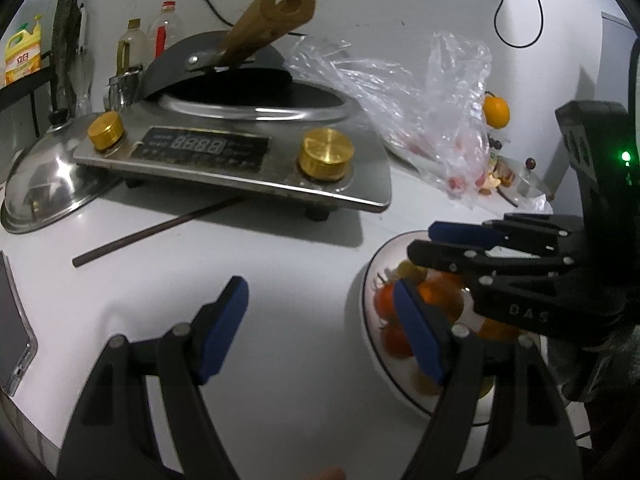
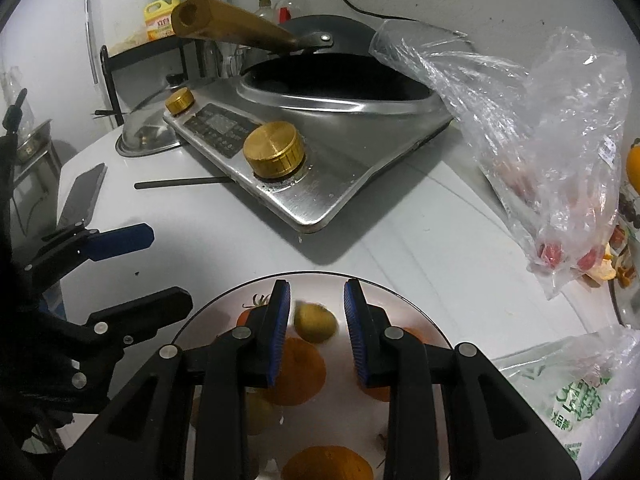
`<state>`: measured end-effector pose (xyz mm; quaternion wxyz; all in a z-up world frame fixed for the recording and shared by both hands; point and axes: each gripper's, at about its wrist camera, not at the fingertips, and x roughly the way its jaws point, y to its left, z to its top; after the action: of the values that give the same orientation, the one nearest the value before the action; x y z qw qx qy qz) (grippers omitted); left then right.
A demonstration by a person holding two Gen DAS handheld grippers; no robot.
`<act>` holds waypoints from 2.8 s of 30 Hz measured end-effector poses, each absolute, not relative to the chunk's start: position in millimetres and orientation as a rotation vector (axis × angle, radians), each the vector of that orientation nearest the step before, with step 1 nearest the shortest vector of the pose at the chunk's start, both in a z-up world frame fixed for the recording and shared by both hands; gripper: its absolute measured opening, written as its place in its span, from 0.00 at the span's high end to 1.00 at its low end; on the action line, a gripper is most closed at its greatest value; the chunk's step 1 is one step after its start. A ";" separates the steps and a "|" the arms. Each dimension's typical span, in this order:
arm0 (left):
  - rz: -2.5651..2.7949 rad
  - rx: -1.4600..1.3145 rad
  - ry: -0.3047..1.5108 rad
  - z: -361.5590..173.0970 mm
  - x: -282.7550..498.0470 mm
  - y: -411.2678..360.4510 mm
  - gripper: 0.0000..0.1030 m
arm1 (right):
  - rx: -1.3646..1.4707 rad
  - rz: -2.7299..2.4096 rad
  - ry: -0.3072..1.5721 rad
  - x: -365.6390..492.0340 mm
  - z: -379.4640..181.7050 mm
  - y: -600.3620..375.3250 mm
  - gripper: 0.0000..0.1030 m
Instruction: Organize fruits
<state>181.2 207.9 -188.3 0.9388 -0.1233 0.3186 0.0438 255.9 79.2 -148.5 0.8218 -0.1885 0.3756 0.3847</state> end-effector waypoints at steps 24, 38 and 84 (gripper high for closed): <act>0.075 -0.211 0.597 -159.4 150.9 160.1 0.24 | -0.356 0.746 0.734 218.3 -116.1 18.9 0.62; 0.063 -0.191 0.557 -141.1 124.2 111.6 0.11 | -0.306 0.678 0.689 181.1 -96.8 -43.7 0.62; 0.054 0.006 0.137 48.8 28.3 15.5 0.00 | -0.126 0.354 0.248 66.2 75.9 -191.2 0.16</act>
<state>28.3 15.5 48.8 0.9973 0.0028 0.0683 0.0268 66.2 -191.2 75.9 0.9747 -0.0624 0.1231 0.1757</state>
